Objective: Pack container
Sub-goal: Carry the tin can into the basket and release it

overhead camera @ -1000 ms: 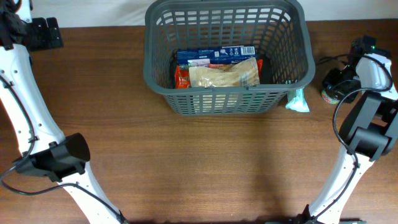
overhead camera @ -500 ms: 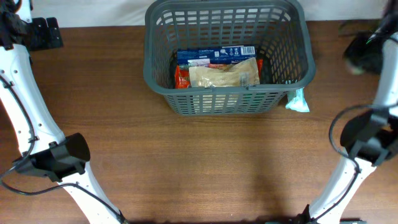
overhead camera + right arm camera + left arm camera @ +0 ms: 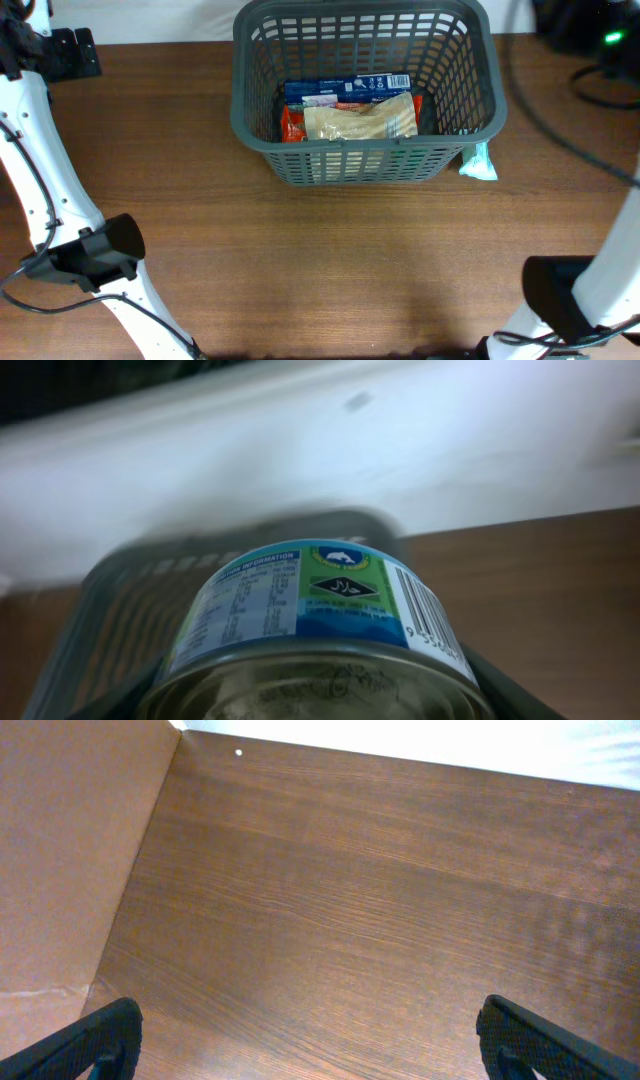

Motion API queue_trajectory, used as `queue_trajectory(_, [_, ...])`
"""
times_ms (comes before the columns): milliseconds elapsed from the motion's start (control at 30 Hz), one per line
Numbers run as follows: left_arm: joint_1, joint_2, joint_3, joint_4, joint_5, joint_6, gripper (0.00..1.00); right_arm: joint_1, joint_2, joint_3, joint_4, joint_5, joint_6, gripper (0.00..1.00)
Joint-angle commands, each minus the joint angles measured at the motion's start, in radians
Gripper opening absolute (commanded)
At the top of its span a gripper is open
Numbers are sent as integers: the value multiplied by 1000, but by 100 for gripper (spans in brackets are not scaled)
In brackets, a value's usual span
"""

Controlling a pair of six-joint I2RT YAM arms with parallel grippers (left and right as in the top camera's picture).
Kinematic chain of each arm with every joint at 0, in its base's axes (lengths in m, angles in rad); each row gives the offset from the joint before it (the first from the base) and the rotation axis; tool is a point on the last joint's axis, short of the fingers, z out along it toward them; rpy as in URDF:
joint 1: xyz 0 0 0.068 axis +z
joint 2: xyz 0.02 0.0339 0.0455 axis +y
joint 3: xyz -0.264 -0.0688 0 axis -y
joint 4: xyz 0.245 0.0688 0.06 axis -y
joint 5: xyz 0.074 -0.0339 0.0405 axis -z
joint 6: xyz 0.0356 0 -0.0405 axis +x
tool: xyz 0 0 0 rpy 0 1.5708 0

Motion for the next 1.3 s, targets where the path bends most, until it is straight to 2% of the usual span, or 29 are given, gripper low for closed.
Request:
queue_trajectory(0, [3, 6, 3, -1, -4, -10, 99, 120, 72, -45, -14, 31, -64, 61])
queue_trajectory(167, [3, 6, 3, -1, -4, -10, 99, 244, 156, -167, 17, 71, -92, 60])
queue_trajectory(367, [3, 6, 3, -1, -4, -10, 99, 320, 275, -315, 82, 71, -98, 60])
queue_trajectory(533, [3, 6, 3, -1, -4, -10, 99, 338, 336, -422, 78, 97, -98, 60])
queue_trajectory(867, [3, 6, 3, -1, -4, -10, 99, 365, 338, -613, 58, 93, -98, 61])
queue_trajectory(1033, [3, 6, 3, -1, -4, -10, 99, 393, 338, -620, 63, 93, -98, 66])
queue_trajectory(1133, [3, 6, 3, -1, -4, -10, 99, 405, 338, -620, 76, 104, -98, 74])
queue_trajectory(1267, [3, 6, 3, -1, -4, -10, 99, 396, 322, -618, 63, 186, -98, 79])
